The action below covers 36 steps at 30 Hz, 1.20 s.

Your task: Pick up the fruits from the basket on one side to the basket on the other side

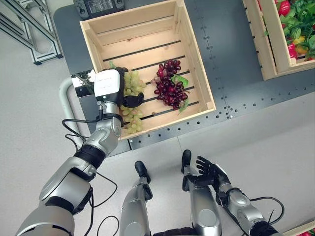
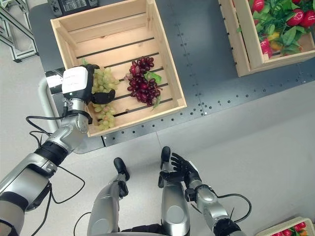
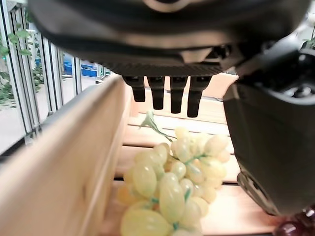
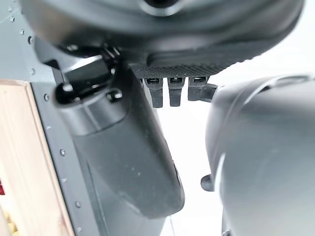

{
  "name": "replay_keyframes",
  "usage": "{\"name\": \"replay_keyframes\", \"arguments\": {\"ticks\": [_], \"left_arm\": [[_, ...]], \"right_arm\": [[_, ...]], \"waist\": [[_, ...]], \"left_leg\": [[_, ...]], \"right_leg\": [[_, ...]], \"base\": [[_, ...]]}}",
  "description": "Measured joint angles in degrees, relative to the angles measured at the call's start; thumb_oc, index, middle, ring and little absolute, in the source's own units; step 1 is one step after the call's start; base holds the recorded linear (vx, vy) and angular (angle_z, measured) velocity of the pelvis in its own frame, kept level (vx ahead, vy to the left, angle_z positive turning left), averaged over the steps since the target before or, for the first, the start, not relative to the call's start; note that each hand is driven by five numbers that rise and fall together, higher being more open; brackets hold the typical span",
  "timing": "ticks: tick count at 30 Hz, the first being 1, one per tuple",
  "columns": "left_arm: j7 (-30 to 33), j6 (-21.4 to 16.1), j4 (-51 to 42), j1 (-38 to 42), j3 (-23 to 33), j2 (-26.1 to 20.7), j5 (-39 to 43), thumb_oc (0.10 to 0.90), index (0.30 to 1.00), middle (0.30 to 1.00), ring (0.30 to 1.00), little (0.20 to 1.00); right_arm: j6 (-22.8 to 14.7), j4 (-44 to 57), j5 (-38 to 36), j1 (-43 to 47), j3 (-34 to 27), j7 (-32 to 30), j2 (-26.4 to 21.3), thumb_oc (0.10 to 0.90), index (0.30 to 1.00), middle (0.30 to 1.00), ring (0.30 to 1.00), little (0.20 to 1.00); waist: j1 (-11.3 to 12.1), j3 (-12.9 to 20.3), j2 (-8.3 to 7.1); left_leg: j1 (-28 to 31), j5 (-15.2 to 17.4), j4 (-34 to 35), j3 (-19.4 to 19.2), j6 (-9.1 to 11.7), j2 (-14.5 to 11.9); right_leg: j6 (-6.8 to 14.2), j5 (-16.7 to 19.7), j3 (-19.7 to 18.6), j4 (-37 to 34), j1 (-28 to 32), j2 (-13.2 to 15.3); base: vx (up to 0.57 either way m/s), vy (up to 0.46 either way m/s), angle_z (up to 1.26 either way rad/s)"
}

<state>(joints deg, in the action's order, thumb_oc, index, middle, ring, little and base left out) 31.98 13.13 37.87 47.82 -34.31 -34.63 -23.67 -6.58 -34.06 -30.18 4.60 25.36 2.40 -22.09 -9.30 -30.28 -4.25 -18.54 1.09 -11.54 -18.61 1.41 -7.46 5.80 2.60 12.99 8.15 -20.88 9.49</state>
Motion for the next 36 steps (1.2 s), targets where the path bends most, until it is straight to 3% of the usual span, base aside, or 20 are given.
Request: {"name": "replay_keyframes", "arguments": {"ticks": [5,14,29,33,36], "left_arm": [[1.47,-1.56,1.74,0.32,1.18,0.11,0.08,0.800,0.900,0.900,0.900,0.900],[1.32,-1.33,3.11,0.60,0.84,0.67,0.07,0.800,0.900,0.900,0.900,0.900],[-3.38,6.38,12.67,8.60,-1.18,4.68,3.28,0.800,0.900,0.900,0.900,0.900],[-5.25,10.11,12.98,9.83,-1.36,4.85,3.79,0.800,0.900,0.900,0.900,0.900],[-5.54,10.55,14.40,11.24,-1.43,4.90,6.10,0.800,0.900,0.900,0.900,0.900]], "right_arm": [[-0.01,-0.18,-0.01,0.06,0.61,0.01,0.97,0.800,0.900,0.900,0.900,0.900],[-0.02,-0.56,-0.02,0.09,0.65,0.01,0.98,0.800,0.900,0.900,0.900,0.900],[-0.02,-0.43,-1.39,2.18,2.91,-1.05,1.26,0.800,0.900,0.900,0.900,0.900],[-0.02,-0.32,-1.85,2.48,2.95,-1.33,1.49,0.800,0.900,0.900,0.900,0.900],[-0.03,-0.27,-1.97,2.57,2.95,-1.54,1.48,0.800,0.900,0.900,0.900,0.900]], "waist": [[-0.49,-0.01,-1.27],[-1.00,0.00,-1.36],[-2.28,0.01,-1.47],[-2.47,0.03,-1.51],[-2.77,0.03,-1.51]], "left_leg": [[-0.14,0.10,-0.28,-0.16,0.10,-0.26],[-0.23,0.11,-0.39,-0.29,0.12,-0.43],[-2.05,0.15,-0.89,-0.47,0.15,-0.55],[-2.05,0.15,-0.89,-0.89,0.15,-0.55],[-2.04,0.15,-0.89,-0.95,0.15,-0.56]], "right_leg": [[-0.05,-0.02,-0.16,0.08,-0.16,-0.23],[-0.10,-0.02,-0.26,0.10,-0.31,-0.39],[-0.26,0.15,-0.46,0.18,-2.08,-0.46],[-0.27,0.15,-1.14,0.53,-2.58,-0.50],[-0.29,0.17,-1.21,0.61,-2.65,-0.51]], "base": [[0.05,0.003,-0.01],[0.00,0.000,0.00],[0.00,0.000,0.00],[0.00,0.002,-0.04],[0.00,0.001,-0.02]]}}
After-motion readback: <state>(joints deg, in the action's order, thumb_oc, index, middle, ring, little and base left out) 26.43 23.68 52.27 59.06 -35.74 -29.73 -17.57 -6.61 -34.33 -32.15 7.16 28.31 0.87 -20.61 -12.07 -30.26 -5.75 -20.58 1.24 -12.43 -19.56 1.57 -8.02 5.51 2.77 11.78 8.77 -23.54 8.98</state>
